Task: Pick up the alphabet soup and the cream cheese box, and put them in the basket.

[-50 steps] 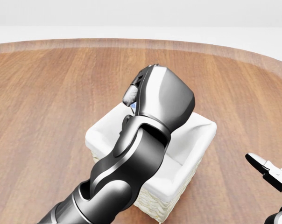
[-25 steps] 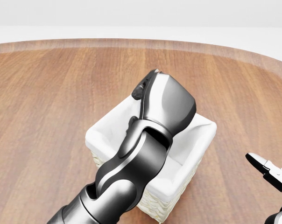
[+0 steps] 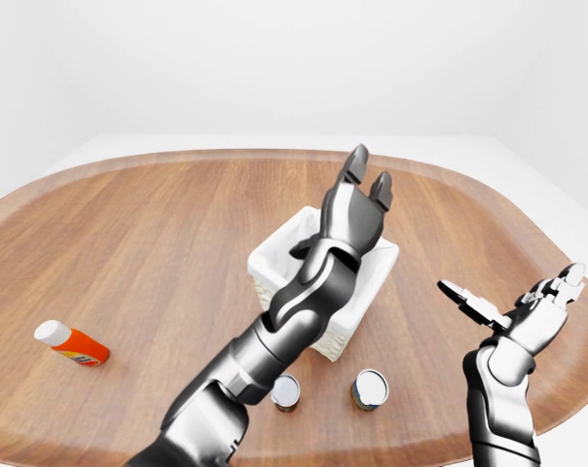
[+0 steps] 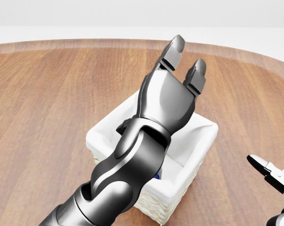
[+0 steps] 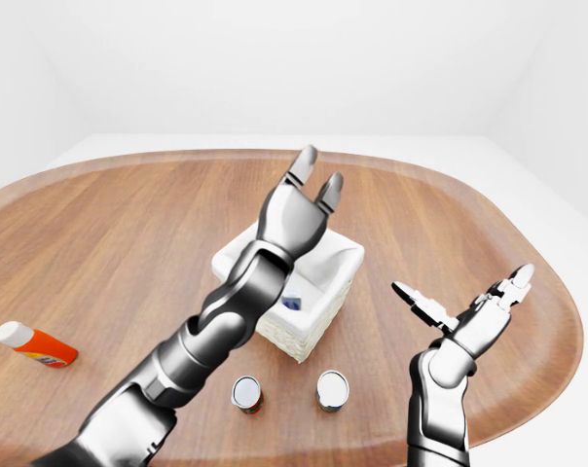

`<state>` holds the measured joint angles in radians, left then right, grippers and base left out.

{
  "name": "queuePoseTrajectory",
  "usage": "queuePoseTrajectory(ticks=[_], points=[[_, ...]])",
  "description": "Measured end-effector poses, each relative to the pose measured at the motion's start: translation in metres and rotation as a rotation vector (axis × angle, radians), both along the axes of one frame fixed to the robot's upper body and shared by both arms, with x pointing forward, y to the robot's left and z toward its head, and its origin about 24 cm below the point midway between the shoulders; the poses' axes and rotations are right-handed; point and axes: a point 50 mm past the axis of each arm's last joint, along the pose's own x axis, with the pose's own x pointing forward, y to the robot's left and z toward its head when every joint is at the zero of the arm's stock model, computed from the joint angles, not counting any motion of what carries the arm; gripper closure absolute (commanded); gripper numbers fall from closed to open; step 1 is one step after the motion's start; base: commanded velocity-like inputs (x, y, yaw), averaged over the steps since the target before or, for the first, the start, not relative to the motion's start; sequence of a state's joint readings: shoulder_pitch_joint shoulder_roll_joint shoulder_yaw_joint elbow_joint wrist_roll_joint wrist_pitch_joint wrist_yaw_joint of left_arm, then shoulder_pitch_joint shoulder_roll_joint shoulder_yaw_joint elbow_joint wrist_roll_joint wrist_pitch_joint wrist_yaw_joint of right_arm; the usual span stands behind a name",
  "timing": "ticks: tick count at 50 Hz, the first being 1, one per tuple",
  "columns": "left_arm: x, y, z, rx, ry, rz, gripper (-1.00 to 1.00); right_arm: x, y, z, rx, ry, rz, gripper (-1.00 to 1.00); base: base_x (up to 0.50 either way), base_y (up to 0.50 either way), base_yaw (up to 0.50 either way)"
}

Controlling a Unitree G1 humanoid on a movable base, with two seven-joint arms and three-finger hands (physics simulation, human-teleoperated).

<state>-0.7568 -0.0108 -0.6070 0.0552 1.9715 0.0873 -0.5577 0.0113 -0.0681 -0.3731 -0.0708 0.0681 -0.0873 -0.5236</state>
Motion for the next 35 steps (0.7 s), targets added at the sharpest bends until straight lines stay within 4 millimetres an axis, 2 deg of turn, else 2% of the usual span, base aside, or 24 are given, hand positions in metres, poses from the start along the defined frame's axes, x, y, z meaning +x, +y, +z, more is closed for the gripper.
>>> queuePoseTrajectory(ticks=[12,25,35], points=[[-0.007,0.007,0.021,-0.013,-0.056,0.019,-1.0,-0.001,0.0,0.001,-0.001,-0.003,-0.001,-1.0,0.0,0.0,0.0],[-0.015,0.024,0.055,-0.159,-0.139,0.037,-1.0,-0.001,0.0,0.002,-0.003,-0.008,-0.001,-1.0,0.0,0.0,0.0],[-0.018,0.044,0.077,-0.297,-0.18,0.077,-1.0,-0.001,0.0,0.001,-0.002,-0.006,-0.001,-1.0,0.0,0.0,0.0]])
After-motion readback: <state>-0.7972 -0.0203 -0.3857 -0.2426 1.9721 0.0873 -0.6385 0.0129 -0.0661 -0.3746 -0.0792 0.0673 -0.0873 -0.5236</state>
